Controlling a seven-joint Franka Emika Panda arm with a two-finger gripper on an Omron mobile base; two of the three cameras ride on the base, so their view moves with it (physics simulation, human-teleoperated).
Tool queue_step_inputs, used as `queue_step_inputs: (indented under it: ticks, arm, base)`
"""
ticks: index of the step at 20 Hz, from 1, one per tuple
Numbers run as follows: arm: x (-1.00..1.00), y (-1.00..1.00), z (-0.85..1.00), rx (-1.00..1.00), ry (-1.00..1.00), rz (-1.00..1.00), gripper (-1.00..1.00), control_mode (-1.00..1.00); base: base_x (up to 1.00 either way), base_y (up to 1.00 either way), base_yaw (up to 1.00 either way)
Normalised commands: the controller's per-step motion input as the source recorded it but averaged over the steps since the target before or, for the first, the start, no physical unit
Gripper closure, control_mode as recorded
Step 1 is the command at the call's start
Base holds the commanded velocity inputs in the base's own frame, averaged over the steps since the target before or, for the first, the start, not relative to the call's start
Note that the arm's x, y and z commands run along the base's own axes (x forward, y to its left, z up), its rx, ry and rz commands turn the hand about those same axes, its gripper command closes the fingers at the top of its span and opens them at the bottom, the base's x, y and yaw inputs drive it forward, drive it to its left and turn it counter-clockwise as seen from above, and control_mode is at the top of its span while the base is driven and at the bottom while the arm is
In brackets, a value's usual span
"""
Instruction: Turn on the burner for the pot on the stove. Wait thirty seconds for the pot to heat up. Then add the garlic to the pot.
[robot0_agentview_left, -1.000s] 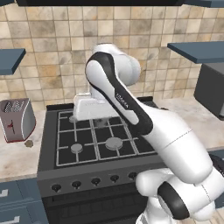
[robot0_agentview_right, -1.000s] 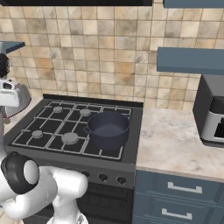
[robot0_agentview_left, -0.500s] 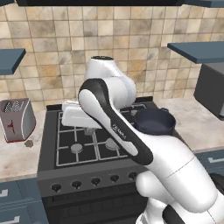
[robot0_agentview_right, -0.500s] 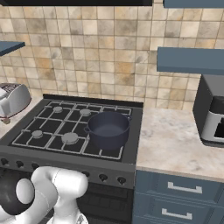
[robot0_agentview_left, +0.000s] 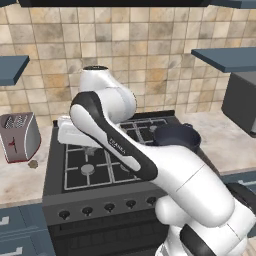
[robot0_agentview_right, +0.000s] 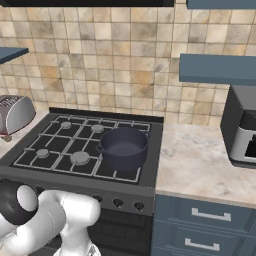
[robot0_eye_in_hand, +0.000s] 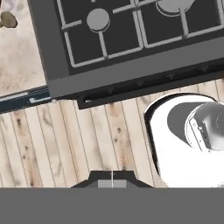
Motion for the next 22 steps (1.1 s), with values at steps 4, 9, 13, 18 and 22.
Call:
queue_step_inputs:
  ticks: [4,9,13,18,22]
  arm:
    - [0.08,0.29,0.01,-0.13,0.18,-0.20,1.00,-1.00]
    - [0.14,0.24,0.01,-0.12,0.15,-0.15,1.00,-1.00]
    - [0.33,0.46,0.00,-0.16,0.04,-0.07,1.00,-1.00]
    - [0.30,0.61,0.00,-0.14,0.00,-0.03,1.00,-1.00]
    - [0.13,0.69,-0.08,-0.06,-0.02,0.00,-1.00,-1.00]
  base:
    - [0.00,0.00,0.00]
    - [0.00,0.00,0.00]
    - [0.00,0.00,0.00]
    - [0.00,0.00,0.00]
    - [0.00,0.00,0.00]
